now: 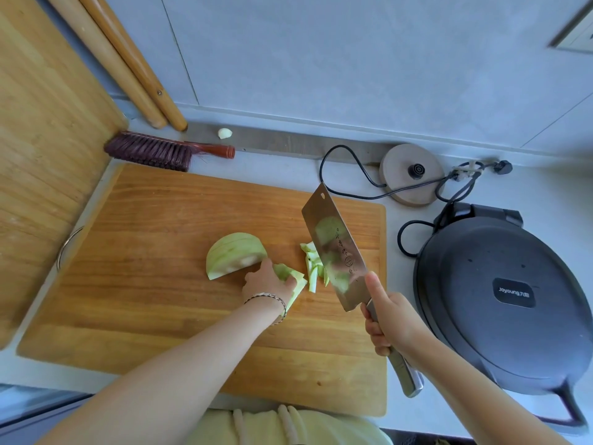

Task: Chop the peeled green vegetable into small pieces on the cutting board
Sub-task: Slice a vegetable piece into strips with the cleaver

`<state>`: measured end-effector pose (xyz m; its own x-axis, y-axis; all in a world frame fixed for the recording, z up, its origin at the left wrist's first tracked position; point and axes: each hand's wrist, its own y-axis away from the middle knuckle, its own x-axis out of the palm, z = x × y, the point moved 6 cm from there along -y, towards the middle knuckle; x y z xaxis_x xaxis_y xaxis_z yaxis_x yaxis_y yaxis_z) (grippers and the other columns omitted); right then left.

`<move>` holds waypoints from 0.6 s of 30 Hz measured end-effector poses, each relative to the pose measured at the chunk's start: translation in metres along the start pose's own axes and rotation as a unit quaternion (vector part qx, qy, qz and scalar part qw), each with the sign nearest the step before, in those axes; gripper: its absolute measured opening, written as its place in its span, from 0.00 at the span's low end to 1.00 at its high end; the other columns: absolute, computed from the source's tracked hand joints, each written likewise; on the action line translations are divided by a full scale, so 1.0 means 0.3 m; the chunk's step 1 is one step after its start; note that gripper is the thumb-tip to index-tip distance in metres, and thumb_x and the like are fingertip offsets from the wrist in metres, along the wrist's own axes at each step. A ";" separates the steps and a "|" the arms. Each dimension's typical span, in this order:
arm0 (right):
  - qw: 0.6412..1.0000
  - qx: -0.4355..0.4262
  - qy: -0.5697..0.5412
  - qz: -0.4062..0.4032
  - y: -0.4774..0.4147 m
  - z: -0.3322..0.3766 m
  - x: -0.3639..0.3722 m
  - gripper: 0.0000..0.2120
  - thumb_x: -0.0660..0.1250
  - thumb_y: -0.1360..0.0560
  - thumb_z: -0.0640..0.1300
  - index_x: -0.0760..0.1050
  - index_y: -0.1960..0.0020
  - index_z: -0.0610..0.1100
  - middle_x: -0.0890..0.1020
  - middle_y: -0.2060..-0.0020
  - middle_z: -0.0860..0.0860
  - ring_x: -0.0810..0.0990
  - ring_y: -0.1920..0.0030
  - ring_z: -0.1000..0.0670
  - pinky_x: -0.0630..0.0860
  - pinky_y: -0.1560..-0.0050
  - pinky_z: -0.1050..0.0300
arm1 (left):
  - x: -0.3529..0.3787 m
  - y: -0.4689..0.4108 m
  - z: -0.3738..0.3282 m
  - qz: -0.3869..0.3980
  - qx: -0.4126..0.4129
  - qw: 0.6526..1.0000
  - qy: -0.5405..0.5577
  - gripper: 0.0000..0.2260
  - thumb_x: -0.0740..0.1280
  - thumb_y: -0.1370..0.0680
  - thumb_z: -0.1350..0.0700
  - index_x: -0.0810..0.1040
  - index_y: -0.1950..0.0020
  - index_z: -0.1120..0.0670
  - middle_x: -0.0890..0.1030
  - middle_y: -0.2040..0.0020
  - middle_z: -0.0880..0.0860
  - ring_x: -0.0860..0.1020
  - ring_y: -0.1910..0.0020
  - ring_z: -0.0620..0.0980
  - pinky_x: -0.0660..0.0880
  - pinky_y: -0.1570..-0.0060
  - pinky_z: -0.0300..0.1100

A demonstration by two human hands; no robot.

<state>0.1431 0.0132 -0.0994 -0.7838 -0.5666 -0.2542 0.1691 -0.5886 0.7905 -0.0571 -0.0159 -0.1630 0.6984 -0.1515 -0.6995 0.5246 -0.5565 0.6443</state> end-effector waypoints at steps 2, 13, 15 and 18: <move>1.000 -0.004 0.002 0.002 -0.001 0.002 0.004 0.28 0.50 0.23 0.65 0.61 0.69 0.43 0.62 0.80 0.51 0.59 0.81 0.52 0.59 0.77 0.63 | -0.008 0.018 -0.010 -0.013 0.028 0.998 -0.053 0.24 0.61 0.24 0.43 0.64 0.34 0.56 0.72 0.38 0.58 0.76 0.45 0.56 0.73 0.53 0.44; 1.000 -0.014 0.023 0.002 -0.006 -0.006 -0.004 0.28 0.50 0.25 0.66 0.62 0.70 0.43 0.63 0.79 0.50 0.59 0.81 0.52 0.60 0.77 0.62 | -0.023 0.052 -0.067 -0.042 0.204 0.972 -0.112 0.20 0.61 0.22 0.52 0.66 0.32 0.57 0.74 0.36 0.53 0.73 0.38 0.50 0.71 0.43 0.41; 1.000 -0.014 0.025 -0.003 -0.007 -0.007 -0.010 0.29 0.50 0.25 0.66 0.62 0.70 0.43 0.64 0.79 0.50 0.60 0.81 0.52 0.61 0.77 0.62 | -0.021 0.040 -0.078 -0.032 0.190 0.975 -0.113 0.19 0.62 0.23 0.53 0.67 0.33 0.57 0.74 0.36 0.54 0.73 0.38 0.51 0.71 0.43 0.41; 1.000 -0.015 0.026 -0.005 -0.007 -0.012 -0.016 0.28 0.50 0.24 0.66 0.62 0.70 0.43 0.64 0.79 0.50 0.60 0.81 0.52 0.61 0.77 0.62 | -0.006 0.027 -0.094 0.006 0.190 0.974 -0.122 0.22 0.62 0.23 0.54 0.64 0.30 0.54 0.70 0.33 0.54 0.73 0.37 0.52 0.70 0.40 0.41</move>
<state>0.1487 0.0152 -0.1019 -0.7531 -0.5896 -0.2918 0.1801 -0.6114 0.7706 -0.0405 0.0027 -0.1477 0.5420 -0.3246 -0.7752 0.2667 -0.8083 0.5249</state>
